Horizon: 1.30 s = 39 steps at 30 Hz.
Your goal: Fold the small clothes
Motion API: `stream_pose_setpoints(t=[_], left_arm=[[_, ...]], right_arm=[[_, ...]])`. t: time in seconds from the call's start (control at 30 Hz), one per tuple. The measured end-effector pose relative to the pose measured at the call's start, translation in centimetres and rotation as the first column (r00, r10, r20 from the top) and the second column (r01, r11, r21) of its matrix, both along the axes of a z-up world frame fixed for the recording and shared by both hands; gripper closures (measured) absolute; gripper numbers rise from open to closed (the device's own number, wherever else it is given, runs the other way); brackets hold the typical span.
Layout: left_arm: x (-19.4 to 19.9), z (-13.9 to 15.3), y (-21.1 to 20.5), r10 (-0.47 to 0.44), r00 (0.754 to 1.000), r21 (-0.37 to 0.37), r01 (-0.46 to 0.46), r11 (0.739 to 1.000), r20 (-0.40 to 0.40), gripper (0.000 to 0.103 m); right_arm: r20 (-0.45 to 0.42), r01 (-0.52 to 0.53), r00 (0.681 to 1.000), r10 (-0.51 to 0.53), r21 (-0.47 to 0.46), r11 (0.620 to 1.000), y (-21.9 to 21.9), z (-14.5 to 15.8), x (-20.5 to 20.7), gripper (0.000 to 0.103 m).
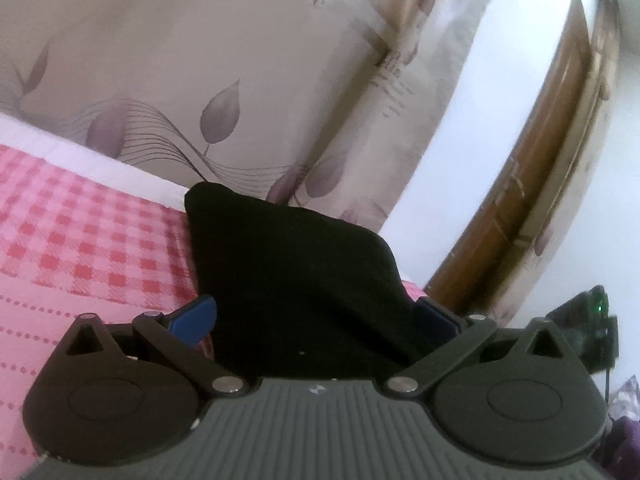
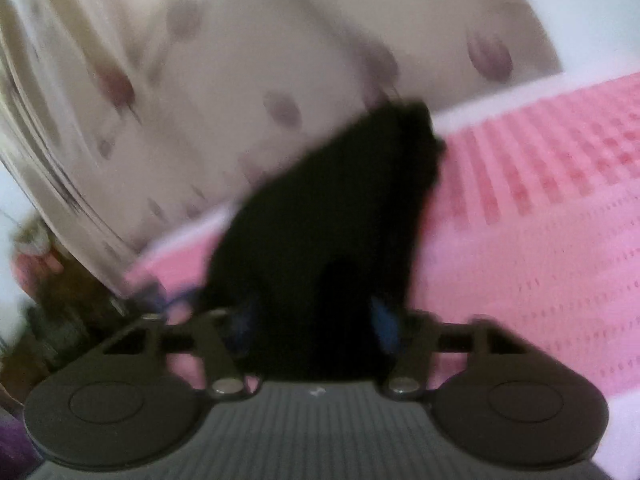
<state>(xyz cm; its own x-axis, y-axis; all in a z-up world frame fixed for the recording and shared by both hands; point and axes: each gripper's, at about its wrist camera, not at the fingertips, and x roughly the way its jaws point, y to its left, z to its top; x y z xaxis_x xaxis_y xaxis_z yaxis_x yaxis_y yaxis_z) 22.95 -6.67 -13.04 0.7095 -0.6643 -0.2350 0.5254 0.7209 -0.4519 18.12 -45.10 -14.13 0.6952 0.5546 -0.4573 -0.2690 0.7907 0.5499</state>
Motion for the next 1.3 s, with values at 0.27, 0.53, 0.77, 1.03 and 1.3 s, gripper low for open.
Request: stream_pose_setpoints(t=[0.27,0.53,0.77,1.03,1.3], left_arm=[[0.8,-0.4,0.6,0.029,0.998,-0.022,-0.03,0.999,-0.058,0.0],[-0.1,0.0,-0.3,-0.011,1.0,0.053,0.012,0.999,-0.017,0.0],[-0.2,-0.1,-1.8,-0.063,0.995,0.159,0.075,0.985,-0.075,0.003],[-0.6,-0.9,-1.5,-0.029,0.989,0.231,0.062,0.971,-0.144,0.016],[-1.2,-0.7,-0.8,0.036,0.993,0.212,-0.012,0.977,-0.109,0.0]], right_arm=[[-0.067,0.092,0.994,-0.087,0.065,0.994,-2.5,-1.4,-2.6,0.097],[-0.036,0.102,0.994,-0.099,0.071,0.992,-2.3,-0.2,-2.4,0.084],[0.162,0.167,0.975,-0.152,-0.086,0.982,0.8,5.5,1.2,0.083],[0.11,0.269,0.963,-0.245,-0.37,0.889,4.0,2.3,9.4,0.082],[0.166,0.351,0.931,-0.326,-0.153,0.924,1.6,3.2,1.9,0.027]])
